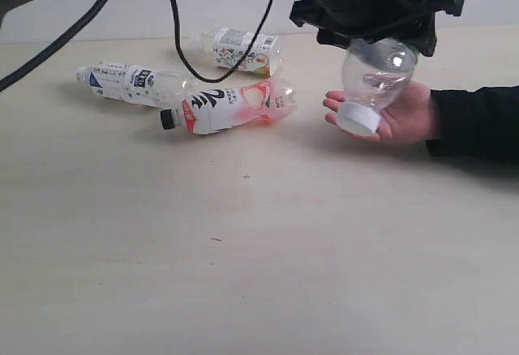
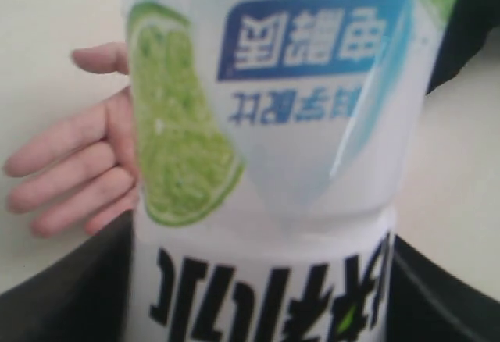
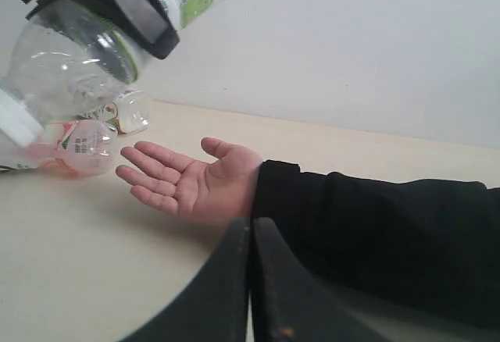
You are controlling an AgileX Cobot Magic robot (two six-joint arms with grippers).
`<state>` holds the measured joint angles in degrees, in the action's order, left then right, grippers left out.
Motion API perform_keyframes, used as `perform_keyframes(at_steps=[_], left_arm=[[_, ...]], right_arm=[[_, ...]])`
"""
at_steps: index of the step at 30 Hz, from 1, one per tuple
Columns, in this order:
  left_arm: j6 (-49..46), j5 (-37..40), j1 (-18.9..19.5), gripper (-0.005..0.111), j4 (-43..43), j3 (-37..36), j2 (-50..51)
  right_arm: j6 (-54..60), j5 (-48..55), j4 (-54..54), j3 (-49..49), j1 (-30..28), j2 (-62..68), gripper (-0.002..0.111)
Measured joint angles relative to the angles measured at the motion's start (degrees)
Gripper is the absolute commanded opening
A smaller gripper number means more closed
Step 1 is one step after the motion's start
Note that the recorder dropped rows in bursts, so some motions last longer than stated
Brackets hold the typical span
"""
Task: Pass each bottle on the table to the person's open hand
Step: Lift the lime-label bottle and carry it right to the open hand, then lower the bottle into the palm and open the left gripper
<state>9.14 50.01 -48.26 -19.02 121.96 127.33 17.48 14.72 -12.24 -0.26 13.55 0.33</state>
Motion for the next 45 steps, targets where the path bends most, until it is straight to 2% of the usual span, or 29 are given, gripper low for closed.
perform_keyframes(at_steps=[4, 10, 18, 31, 45], left_arm=[[1.3, -4.1, 0.0, 0.0, -7.0, 0.0, 2.4], [7.4, -10.1, 0.0, 0.0, -9.9, 0.0, 5.4], [16.0, -15.8, 0.0, 0.0, -10.0, 0.0, 11.0], [16.8, -22.6, 0.0, 0.0, -8.3, 0.0, 15.1], [16.8, -24.0, 0.6, 0.0, -5.6, 0.0, 15.8]], right_arm=[[0.0, 0.0, 0.0, 0.0, 0.0, 0.0, 0.0], [0.0, 0.0, 0.0, 0.0, 0.0, 0.0, 0.0], [0.0, 0.0, 0.0, 0.0, 0.0, 0.0, 0.0], [0.0, 0.0, 0.0, 0.0, 0.0, 0.0, 0.0], [0.0, 0.0, 0.0, 0.0, 0.0, 0.0, 0.0]])
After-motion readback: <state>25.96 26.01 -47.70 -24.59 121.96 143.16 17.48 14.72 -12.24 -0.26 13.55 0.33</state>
